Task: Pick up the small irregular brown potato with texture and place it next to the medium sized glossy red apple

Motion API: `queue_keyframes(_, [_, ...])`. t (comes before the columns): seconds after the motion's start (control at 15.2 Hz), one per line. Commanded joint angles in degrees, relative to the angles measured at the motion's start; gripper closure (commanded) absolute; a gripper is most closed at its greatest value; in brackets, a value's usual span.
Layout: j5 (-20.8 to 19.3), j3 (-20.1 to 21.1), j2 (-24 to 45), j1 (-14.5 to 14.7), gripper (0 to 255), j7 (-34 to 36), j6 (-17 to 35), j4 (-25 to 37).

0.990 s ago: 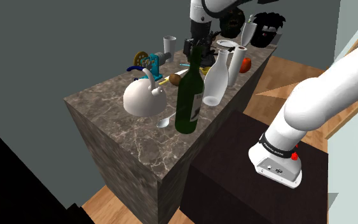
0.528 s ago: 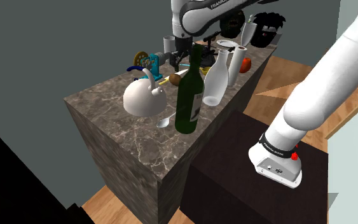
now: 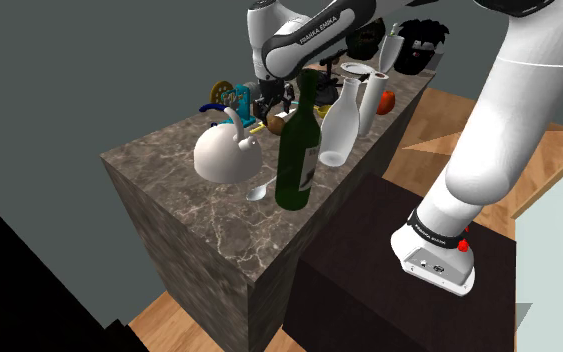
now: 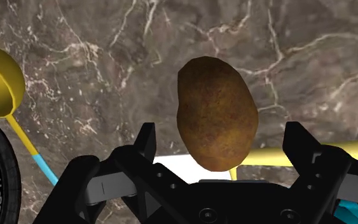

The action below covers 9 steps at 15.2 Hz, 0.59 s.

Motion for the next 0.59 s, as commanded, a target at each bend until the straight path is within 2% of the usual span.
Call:
queue_keyframes(0.0, [-0.46, -0.15, 0.92, -0.05, 0, 0.45, 1.21, -0.35])
queue_keyframes(0.26, [-1.5, -0.63, 2.8, -0.36, 0, 1.1, 4.29, -1.58])
queue_keyframes(0.53, [-1.5, -0.64, 2.8, -0.35, 0, 1.1, 4.29, -1.58])
